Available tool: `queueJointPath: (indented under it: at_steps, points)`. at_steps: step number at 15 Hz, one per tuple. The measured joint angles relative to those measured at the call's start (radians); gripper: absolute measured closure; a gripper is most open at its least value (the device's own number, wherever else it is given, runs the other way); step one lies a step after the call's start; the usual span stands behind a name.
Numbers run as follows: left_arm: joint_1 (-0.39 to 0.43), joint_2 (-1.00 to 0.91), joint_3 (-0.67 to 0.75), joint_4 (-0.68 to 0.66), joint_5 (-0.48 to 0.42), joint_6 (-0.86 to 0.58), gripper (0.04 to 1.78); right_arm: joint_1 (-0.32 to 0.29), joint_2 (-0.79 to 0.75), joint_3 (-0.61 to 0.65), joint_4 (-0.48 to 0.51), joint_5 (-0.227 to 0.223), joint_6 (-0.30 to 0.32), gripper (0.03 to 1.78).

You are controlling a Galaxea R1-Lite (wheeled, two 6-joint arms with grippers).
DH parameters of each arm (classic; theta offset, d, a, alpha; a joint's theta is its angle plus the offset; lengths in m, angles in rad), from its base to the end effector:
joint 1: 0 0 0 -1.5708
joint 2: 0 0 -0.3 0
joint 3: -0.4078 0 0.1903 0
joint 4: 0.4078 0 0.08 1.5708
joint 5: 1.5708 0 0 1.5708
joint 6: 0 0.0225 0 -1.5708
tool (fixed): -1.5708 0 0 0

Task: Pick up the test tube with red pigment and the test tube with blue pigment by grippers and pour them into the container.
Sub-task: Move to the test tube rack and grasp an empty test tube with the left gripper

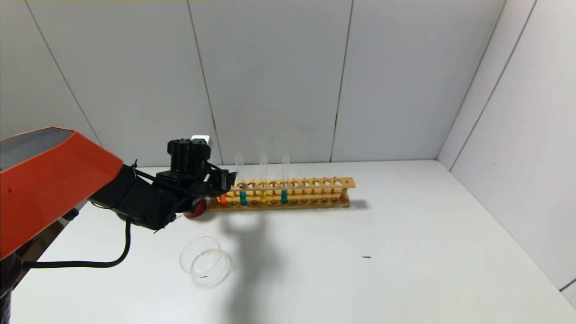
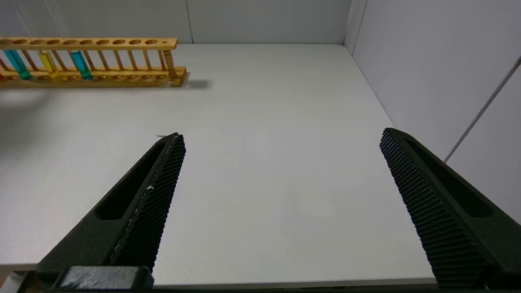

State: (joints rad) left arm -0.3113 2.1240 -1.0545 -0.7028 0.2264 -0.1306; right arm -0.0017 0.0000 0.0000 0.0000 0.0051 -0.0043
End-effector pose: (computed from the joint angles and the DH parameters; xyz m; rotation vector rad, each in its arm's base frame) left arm 0.3851 -0.1186 0.1018 -0.0317 0.3582 -0.0607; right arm -0.0228 0.0002 0.0755 -0.0043 0.0000 0.0034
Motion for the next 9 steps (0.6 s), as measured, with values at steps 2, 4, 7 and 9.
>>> queueJointPath:
  at_steps: [2, 4, 7, 9]
  points:
    - [0.0, 0.012, -0.011, -0.002, 0.0, 0.0, 0.45, 0.0, 0.0, 0.0, 0.0, 0.0, 0.0, 0.06]
    - [0.0, 0.026, -0.027, -0.003, 0.001, -0.001, 0.81, 0.0, 0.0, 0.0, 0.0, 0.0, 0.0, 0.06]
    - [0.0, 0.038, -0.039, -0.003, 0.002, -0.003, 1.33, 0.0, 0.0, 0.0, 0.0, 0.0, 0.0, 0.06]
    - [-0.001, 0.039, -0.044, -0.001, 0.003, -0.003, 1.49, 0.0, 0.0, 0.0, 0.0, 0.0, 0.0, 0.06]
